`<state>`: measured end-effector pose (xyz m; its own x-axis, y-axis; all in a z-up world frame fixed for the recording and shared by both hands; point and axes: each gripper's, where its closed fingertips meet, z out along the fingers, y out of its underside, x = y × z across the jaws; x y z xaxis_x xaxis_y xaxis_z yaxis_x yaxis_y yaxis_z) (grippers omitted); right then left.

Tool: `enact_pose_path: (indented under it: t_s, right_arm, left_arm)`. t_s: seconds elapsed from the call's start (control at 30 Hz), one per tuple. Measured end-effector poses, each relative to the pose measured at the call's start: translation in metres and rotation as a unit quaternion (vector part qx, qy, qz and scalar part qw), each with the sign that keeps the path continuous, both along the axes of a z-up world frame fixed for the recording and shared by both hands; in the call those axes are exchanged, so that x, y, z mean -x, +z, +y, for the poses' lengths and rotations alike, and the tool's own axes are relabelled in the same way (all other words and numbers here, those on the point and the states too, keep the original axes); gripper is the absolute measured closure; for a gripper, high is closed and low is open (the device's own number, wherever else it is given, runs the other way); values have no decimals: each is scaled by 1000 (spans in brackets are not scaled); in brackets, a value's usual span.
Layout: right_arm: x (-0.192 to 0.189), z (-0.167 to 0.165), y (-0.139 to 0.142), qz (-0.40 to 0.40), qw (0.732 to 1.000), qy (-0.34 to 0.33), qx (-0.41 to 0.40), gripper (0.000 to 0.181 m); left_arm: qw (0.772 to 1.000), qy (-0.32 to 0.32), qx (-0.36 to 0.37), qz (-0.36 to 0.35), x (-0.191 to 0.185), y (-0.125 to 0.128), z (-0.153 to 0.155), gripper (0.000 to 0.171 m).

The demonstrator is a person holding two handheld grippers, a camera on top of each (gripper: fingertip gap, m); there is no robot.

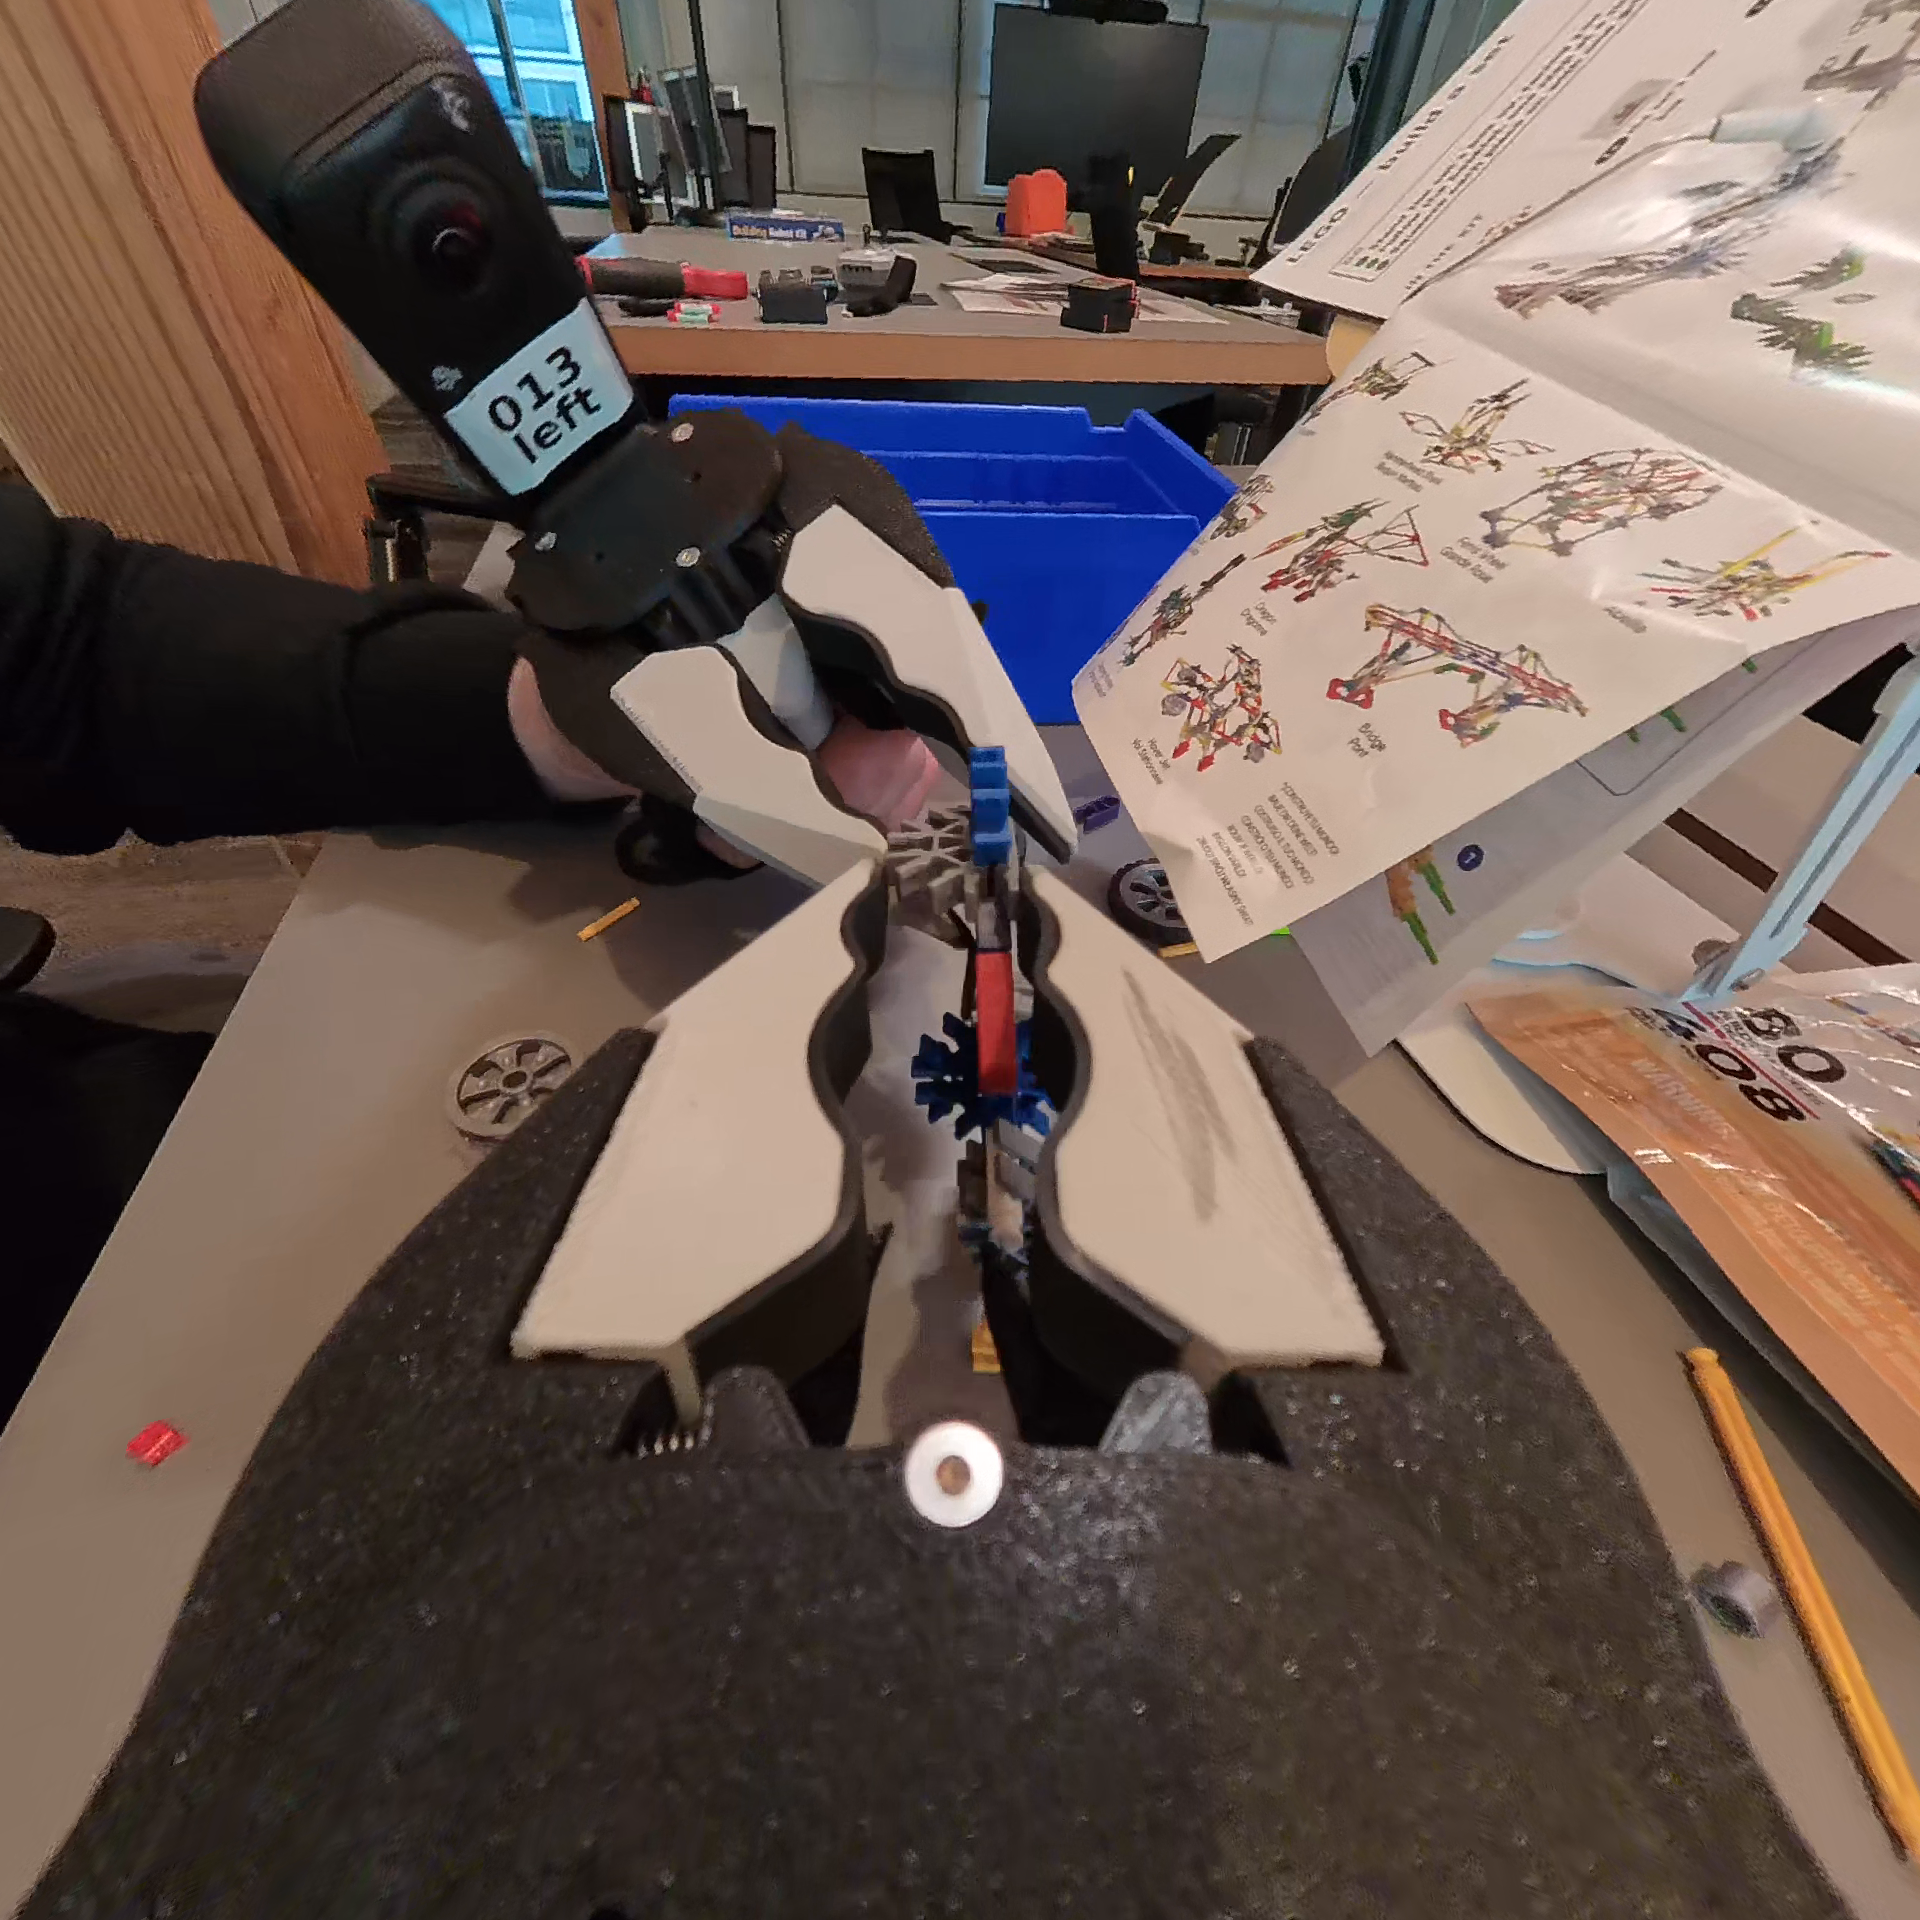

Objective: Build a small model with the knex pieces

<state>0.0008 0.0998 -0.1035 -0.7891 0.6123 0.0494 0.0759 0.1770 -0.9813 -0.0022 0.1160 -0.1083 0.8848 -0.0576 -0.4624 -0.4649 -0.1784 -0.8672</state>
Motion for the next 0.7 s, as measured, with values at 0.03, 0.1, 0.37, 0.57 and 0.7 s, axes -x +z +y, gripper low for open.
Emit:
enact_pose_path:
  t_s: [0.03, 0.1, 0.37, 0.57, 0.7]
  right_arm:
    - [0, 0, -1, 1, 1000, 1, -1, 158]
    - [0, -1, 0, -1, 1000, 2, 4, 158]
    - [-2, -1, 5, 1, 1000, 7, 15, 156]
    - [-4, -2, 3, 2, 1000, 12, 3, 157]
    - [-5, -2, 3, 0, 1000, 16, 1, 157]
  left_arm:
    - [1000, -3, 3, -1, 0, -1, -1, 151]
    - [1000, -6, 6, 5, -1, -1, -2, 151]
    - [1000, -17, 18, 11, -4, -4, -2, 150]
    - [999, -34, 27, 16, -5, -1, -10, 150]
    - [999, -42, 21, 5, -3, 6, -17, 149]
